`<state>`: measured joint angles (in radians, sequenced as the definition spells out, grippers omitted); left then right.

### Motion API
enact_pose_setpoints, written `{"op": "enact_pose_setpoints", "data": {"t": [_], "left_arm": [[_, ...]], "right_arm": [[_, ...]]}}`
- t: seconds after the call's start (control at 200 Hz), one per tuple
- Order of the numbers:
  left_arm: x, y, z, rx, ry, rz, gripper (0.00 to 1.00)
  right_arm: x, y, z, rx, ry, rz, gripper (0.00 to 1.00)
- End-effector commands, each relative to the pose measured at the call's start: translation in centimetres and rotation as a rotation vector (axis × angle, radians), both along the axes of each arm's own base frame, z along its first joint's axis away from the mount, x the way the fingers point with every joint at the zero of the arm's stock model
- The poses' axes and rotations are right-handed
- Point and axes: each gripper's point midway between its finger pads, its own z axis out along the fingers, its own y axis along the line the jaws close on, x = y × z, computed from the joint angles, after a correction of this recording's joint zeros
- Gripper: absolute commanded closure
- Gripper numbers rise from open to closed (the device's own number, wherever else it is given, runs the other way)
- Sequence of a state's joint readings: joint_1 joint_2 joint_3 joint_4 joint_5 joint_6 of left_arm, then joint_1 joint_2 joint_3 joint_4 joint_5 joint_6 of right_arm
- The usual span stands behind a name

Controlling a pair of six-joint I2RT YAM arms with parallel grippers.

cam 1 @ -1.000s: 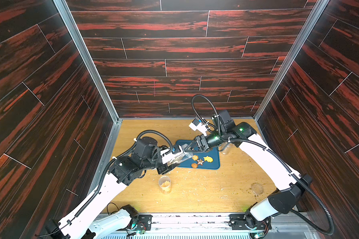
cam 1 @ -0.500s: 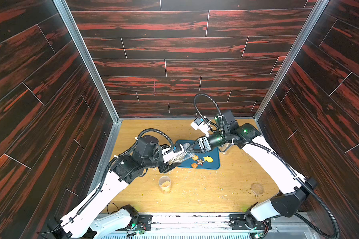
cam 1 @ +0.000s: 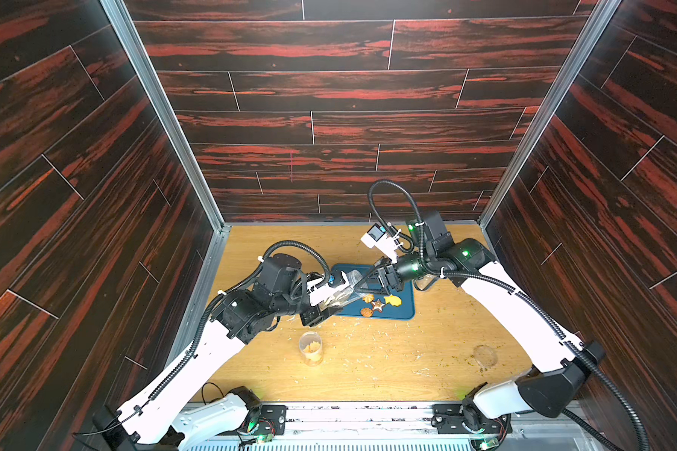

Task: Pour the cookies out of the jar
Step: Unscrew the lid from the jar.

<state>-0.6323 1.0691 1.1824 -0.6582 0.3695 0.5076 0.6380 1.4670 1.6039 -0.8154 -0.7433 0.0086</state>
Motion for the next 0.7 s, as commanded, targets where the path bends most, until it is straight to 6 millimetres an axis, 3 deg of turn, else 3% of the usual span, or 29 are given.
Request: {"op": "enact_pose_setpoints", "data": {"t": [0.0,0.326,0.481,0.691], "left_arm": [[-0.8,-0.5,2.3,-0.083,0.038,-0.014,0.64],[-1.5,-0.2,2.1,-0.093,0.062,-0.008,0.64],[-1.7,-0.3,2.2,-0.1,0.072,-0.016,0.63],[-1.7,-0.4,2.3,-0.108,0.075,-0.018,0.64]], "right_arm": [[0.9,-0.4,0.4,0.023,-0.31,0.037,0.38],[-0.1,-0.9,-0.7,0.065,-0.553,0.151,0.36],[-1.5,-1.2,-1.6,0.105,-0.707,0.26,0.35],[-1.1,-1.5,-2.2,0.085,-0.819,0.272,0.28]]}}
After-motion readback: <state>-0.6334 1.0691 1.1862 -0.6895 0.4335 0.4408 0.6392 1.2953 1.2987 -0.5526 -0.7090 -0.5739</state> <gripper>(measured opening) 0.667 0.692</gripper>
